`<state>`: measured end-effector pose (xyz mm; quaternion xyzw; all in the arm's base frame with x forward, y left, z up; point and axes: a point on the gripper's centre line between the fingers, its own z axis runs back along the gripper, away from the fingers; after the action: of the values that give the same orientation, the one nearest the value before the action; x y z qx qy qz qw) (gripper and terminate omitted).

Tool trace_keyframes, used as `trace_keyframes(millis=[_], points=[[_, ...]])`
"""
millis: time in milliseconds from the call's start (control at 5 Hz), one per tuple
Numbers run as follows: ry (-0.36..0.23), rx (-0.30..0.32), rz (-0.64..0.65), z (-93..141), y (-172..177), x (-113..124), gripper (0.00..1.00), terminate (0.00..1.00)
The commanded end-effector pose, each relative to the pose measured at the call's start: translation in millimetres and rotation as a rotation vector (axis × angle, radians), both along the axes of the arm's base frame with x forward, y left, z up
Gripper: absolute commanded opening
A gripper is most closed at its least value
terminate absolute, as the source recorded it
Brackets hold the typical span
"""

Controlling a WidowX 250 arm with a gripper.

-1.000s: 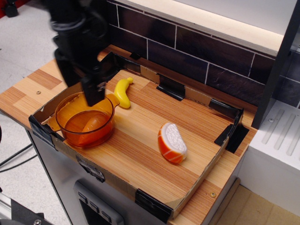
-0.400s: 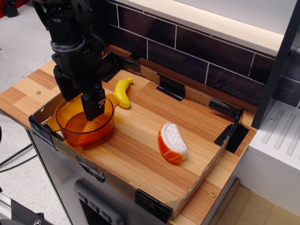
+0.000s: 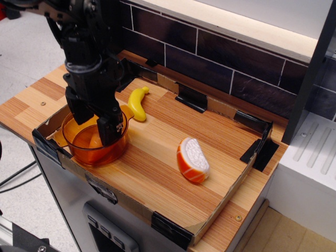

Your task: Take carrot out of pot

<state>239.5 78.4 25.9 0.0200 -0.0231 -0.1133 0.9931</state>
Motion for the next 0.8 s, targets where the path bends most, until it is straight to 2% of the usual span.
trace_keyframes(millis=[0,600], points=[[-0.027,0.003,0.026,2,3,9,1.00,0.00],[-0.022,0.037,0.044,-12,5,12,1.00,0.00]])
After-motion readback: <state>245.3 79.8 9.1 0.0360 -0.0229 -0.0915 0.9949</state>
